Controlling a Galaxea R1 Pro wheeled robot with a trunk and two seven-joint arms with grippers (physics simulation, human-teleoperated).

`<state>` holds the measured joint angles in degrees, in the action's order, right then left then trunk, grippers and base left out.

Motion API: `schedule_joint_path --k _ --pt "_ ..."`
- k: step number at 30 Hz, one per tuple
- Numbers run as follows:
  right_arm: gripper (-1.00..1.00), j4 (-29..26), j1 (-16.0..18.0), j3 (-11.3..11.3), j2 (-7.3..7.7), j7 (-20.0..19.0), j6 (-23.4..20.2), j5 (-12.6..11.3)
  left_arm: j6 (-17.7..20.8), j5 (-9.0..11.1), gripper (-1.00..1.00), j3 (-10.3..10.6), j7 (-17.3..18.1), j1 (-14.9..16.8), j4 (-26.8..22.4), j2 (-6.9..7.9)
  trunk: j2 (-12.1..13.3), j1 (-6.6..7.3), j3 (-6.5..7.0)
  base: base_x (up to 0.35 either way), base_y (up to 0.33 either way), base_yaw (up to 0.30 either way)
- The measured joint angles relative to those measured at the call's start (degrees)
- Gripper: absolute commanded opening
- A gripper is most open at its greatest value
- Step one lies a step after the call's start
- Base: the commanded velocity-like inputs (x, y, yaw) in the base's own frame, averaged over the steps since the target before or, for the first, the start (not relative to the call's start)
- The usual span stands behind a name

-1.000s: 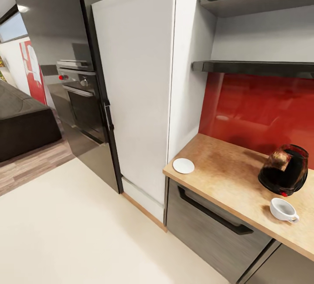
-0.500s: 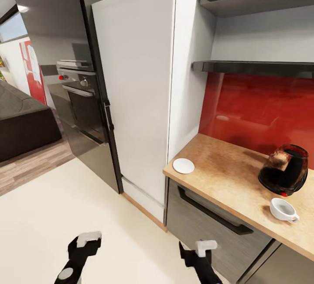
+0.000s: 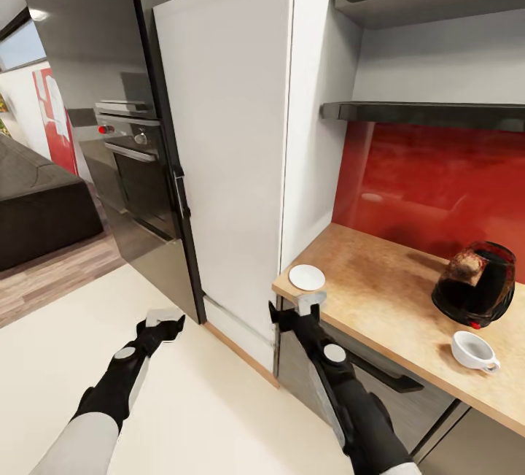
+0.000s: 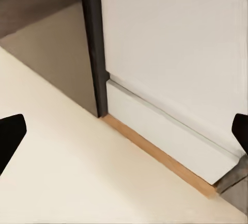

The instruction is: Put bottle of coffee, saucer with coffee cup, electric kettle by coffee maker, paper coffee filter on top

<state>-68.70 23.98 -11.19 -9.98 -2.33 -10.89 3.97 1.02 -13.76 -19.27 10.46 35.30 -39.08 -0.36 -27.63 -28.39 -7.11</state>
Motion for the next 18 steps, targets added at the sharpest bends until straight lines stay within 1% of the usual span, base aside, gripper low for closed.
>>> schedule_joint_path --k 2,3,4,5,6,7,8,10,11,13,14,15,16,18 --pt "1.00 -3.64 2.48 0.09 0.00 0.05 -4.67 -0.75 4.49 -0.01 1.00 -0.03 4.35 1.45 -0.86 0.34 0.00 0.00 0.00 0.000 0.000 0.000" --pt "1.00 -5.21 3.90 0.21 0.00 0.14 -7.39 -1.79 5.67 0.02 1.00 -0.03 5.57 1.86 -1.04 0.50 0.00 0.00 0.00 0.000 0.000 0.000" --pt "1.00 -6.45 5.43 0.42 0.00 0.50 -10.25 -3.25 9.21 0.10 1.00 -0.03 9.35 3.15 -1.56 0.96 0.00 0.00 0.01 0.000 0.000 0.000" --pt "1.00 -7.28 7.10 0.91 -0.01 1.34 -13.22 -4.98 11.97 0.09 1.00 -0.04 12.20 4.14 -1.86 1.27 0.00 0.00 0.00 0.000 0.000 0.000" --pt "1.00 -7.84 8.86 1.88 -0.01 2.75 -16.22 -6.81 14.99 0.10 1.00 -0.05 15.12 5.11 -2.06 1.61 0.01 0.00 0.00 0.000 0.000 0.000" --pt "1.00 -8.22 10.59 3.40 -0.02 4.58 -19.16 -8.63 18.10 0.13 1.00 -0.05 18.14 6.07 -2.19 2.01 0.01 0.00 0.00 0.000 0.000 0.000" --pt "1.00 -8.39 11.45 4.37 -0.02 5.62 -20.62 -9.56 19.70 0.12 1.00 -0.07 19.77 6.56 -2.23 2.25 0.01 0.00 -0.01 0.000 0.000 0.000" --pt "1.00 -9.05 13.73 8.57 -0.02 9.59 -25.20 -12.81 25.08 0.20 1.00 -0.13 26.30 8.06 -2.35 3.15 0.00 0.00 0.00 0.000 0.000 0.000" --pt "1.00 -9.65 14.55 11.40 0.02 11.74 -27.29 -14.41 28.24 0.26 1.00 -0.19 31.34 8.88 -2.39 3.56 0.00 0.00 0.00 0.000 0.000 0.000" --pt "1.00 -10.44 15.07 14.62 0.02 13.04 -28.75 -15.66 31.60 0.34 1.00 -0.22 37.62 9.94 -2.53 3.79 0.01 0.00 -0.01 0.000 0.000 0.000" --pt "1.00 -10.88 15.19 15.74 0.02 13.33 -29.25 -16.00 33.22 0.47 1.00 -0.23 40.13 10.46 -2.63 3.81 0.00 0.00 -0.01 0.000 0.000 0.000" --pt "1.00 -11.90 15.30 16.79 0.02 13.57 -30.50 -16.39 36.25 0.81 1.00 -0.25 42.74 11.22 -2.71 3.77 0.00 0.00 0.00 0.000 0.000 0.000" --pt "1.00 -12.57 15.34 17.23 0.02 13.67 -31.71 -16.59 38.16 1.06 1.00 -0.28 43.79 11.65 -2.74 3.70 0.01 0.00 -0.01 0.000 0.000 0.000" --pt "1.00 -13.24 15.38 17.60 0.02 13.75 -33.83 -16.75 40.17 1.43 1.00 -0.30 44.68 12.04 -2.77 3.55 0.01 0.00 -0.01 0.000 0.000 0.000"
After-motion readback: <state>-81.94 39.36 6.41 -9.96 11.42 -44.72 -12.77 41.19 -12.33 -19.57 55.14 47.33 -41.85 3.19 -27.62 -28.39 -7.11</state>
